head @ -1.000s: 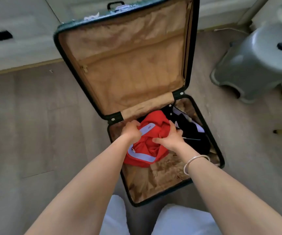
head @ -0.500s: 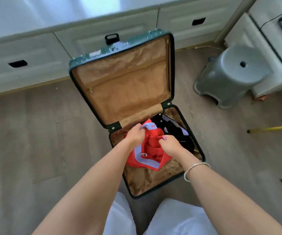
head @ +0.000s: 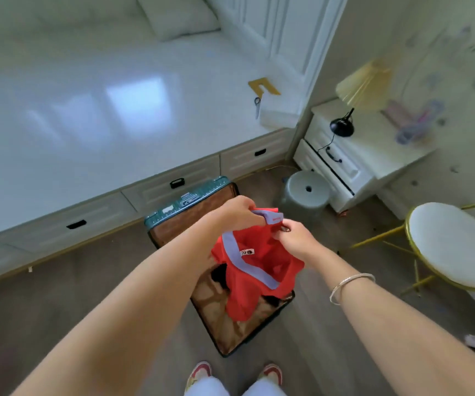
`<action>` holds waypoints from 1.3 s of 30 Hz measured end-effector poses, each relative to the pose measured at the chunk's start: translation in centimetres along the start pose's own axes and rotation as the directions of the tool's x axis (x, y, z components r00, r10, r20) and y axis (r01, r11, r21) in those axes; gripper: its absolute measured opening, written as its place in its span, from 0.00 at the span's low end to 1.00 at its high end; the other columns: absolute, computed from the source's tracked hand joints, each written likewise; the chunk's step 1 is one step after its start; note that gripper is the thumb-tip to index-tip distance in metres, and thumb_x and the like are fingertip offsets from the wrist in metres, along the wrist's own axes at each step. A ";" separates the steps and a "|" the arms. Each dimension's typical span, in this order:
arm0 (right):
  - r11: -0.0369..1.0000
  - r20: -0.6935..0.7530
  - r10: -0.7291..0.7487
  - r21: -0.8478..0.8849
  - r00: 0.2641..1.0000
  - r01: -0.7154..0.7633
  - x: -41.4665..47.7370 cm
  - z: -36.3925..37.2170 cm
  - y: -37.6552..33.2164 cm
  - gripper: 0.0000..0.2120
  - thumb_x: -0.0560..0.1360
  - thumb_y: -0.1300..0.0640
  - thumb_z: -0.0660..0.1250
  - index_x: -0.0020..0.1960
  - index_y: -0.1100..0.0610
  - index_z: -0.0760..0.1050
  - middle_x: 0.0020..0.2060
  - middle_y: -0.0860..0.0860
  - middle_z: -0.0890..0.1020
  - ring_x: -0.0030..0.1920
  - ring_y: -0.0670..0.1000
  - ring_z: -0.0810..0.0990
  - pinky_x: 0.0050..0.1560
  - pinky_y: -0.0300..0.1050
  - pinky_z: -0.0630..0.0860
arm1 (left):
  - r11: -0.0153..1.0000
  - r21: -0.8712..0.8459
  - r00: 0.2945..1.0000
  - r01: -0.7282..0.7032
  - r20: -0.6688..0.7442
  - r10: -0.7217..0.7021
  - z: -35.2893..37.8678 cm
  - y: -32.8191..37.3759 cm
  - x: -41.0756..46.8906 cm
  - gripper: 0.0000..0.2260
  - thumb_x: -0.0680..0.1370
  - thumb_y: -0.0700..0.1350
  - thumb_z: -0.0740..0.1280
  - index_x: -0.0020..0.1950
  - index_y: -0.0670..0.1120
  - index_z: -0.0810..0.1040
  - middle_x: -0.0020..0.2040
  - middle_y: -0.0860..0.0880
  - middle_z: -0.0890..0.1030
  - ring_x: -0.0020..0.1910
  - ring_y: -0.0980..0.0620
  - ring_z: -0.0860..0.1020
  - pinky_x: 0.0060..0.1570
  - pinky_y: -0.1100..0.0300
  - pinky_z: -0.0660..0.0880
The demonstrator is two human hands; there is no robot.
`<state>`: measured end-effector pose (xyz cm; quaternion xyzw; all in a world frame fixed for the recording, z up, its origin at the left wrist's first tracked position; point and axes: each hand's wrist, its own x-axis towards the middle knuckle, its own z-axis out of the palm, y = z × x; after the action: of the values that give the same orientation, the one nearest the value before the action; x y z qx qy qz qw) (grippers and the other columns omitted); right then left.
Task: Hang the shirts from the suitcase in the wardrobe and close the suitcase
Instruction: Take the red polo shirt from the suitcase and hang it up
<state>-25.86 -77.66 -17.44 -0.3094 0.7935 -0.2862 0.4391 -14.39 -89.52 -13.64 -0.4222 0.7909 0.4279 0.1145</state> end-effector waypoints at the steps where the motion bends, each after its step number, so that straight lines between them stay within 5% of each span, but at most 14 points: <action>1: 1.000 -0.025 -0.007 0.009 1.000 0.007 -1.5 -1.6 -1.1 0.07 0.75 0.59 0.63 0.48 0.55 0.80 0.40 0.50 0.81 0.39 0.47 0.76 0.43 0.44 0.71 | 0.997 0.061 0.998 -0.055 -0.012 0.056 -1.2 1.8 -1.1 0.08 0.73 0.48 0.67 0.40 0.44 0.77 0.37 0.48 0.74 0.39 0.49 0.71 0.34 0.60 0.66; 3: 1.000 -0.062 0.006 0.013 0.998 -0.005 -4.1 -4.1 -3.0 0.07 0.74 0.58 0.65 0.48 0.57 0.80 0.39 0.51 0.80 0.40 0.48 0.75 0.43 0.45 0.70 | 0.976 0.162 0.987 -0.145 -0.039 0.153 -3.2 4.8 -2.6 0.10 0.74 0.49 0.67 0.47 0.42 0.80 0.41 0.46 0.76 0.42 0.47 0.73 0.39 0.60 0.68; 6: 0.997 -0.084 0.073 0.041 0.994 -0.070 -8.0 -7.3 -5.9 0.04 0.74 0.60 0.65 0.46 0.58 0.78 0.37 0.52 0.77 0.38 0.50 0.75 0.38 0.44 0.69 | 0.933 0.246 0.961 -0.262 -0.021 0.275 -5.4 9.0 -4.3 0.09 0.75 0.48 0.66 0.44 0.42 0.80 0.40 0.44 0.75 0.40 0.47 0.71 0.38 0.59 0.67; 10: 0.970 -0.150 0.234 0.102 0.961 -0.221 -14.6 -10.1 -9.0 0.08 0.76 0.57 0.63 0.54 0.54 0.76 0.45 0.55 0.82 0.39 0.53 0.80 0.33 0.39 0.75 | 0.848 0.303 0.900 -0.435 0.172 0.400 -6.8 15.0 -7.1 0.08 0.76 0.44 0.64 0.39 0.42 0.75 0.36 0.44 0.75 0.37 0.46 0.73 0.34 0.60 0.70; 14: 0.922 -0.201 0.386 0.124 0.900 -0.368 -20.8 -11.0 -8.8 0.15 0.75 0.54 0.64 0.61 0.52 0.76 0.55 0.54 0.83 0.48 0.55 0.83 0.38 0.41 0.76 | 0.823 0.213 0.807 -0.526 0.430 0.405 -5.0 19.1 -10.1 0.08 0.77 0.38 0.60 0.53 0.38 0.77 0.43 0.41 0.79 0.39 0.45 0.80 0.42 0.50 0.81; 16: 0.886 -0.258 0.454 0.231 0.853 -0.402 -24.5 -11.4 -7.4 0.16 0.74 0.55 0.65 0.61 0.55 0.76 0.53 0.57 0.83 0.50 0.58 0.83 0.44 0.45 0.78 | 0.721 0.263 0.721 -0.641 0.526 0.450 -2.8 21.6 -12.3 0.05 0.76 0.37 0.61 0.49 0.40 0.76 0.41 0.42 0.78 0.35 0.49 0.79 0.36 0.58 0.79; 18: 0.848 -0.302 0.517 0.310 0.801 -0.431 -28.0 -11.6 -5.9 0.17 0.74 0.56 0.66 0.61 0.59 0.76 0.46 0.58 0.83 0.42 0.58 0.83 0.40 0.44 0.79 | 0.512 0.368 0.623 -0.776 0.570 0.535 -0.6 23.7 -14.6 0.02 0.75 0.40 0.64 0.47 0.43 0.75 0.45 0.43 0.77 0.40 0.48 0.75 0.36 0.61 0.73; 23: 0.726 -0.358 0.660 0.529 0.661 -0.438 -39.7 -10.8 -1.6 0.08 0.74 0.55 0.66 0.52 0.54 0.74 0.42 0.57 0.80 0.32 0.53 0.79 0.33 0.40 0.77 | 0.208 0.271 0.342 -0.940 0.718 0.607 7.0 28.2 -22.6 0.19 0.72 0.45 0.72 0.61 0.42 0.77 0.52 0.47 0.78 0.51 0.49 0.74 0.49 0.61 0.70; 28: 0.670 -0.556 0.736 0.681 0.386 -0.295 -52.1 -9.5 1.4 0.04 0.74 0.55 0.64 0.44 0.55 0.75 0.36 0.54 0.79 0.30 0.53 0.79 0.33 0.40 0.76 | 0.126 0.041 0.101 -0.991 0.852 0.513 13.7 30.7 -31.0 0.19 0.71 0.45 0.74 0.61 0.46 0.78 0.57 0.46 0.81 0.56 0.46 0.78 0.59 0.55 0.74; 32: 0.614 -0.602 0.787 0.787 0.140 -0.069 -60.4 -7.9 3.0 0.07 0.75 0.52 0.63 0.42 0.54 0.76 0.32 0.52 0.79 0.29 0.53 0.78 0.32 0.42 0.76 | 0.099 -0.126 -0.071 -0.987 0.898 0.435 18.8 31.5 -36.9 0.30 0.60 0.49 0.75 0.61 0.45 0.77 0.56 0.45 0.82 0.57 0.44 0.79 0.62 0.50 0.75; 36: 0.647 -0.641 0.759 0.762 -0.112 0.026 -68.0 -6.3 4.8 0.06 0.75 0.53 0.63 0.45 0.54 0.77 0.40 0.54 0.79 0.40 0.54 0.78 0.43 0.46 0.74 | -0.131 -0.075 -0.133 -0.989 0.848 0.513 24.2 32.5 -43.7 0.10 0.71 0.42 0.72 0.51 0.41 0.80 0.45 0.43 0.79 0.44 0.45 0.77 0.42 0.59 0.72; 39: 0.667 -0.648 0.729 0.745 -0.221 0.016 -73.5 -5.2 6.8 0.10 0.75 0.53 0.65 0.50 0.58 0.80 0.45 0.57 0.81 0.42 0.52 0.78 0.46 0.44 0.73 | -0.076 -0.118 -0.139 -0.990 0.751 0.646 28.5 33.6 -47.8 0.09 0.76 0.40 0.65 0.52 0.38 0.81 0.49 0.39 0.80 0.50 0.42 0.78 0.44 0.58 0.70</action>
<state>-0.91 -17.80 18.18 0.3929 0.7870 -0.4520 -0.1482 -15.76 -30.89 14.46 0.4554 0.8399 0.2580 0.1436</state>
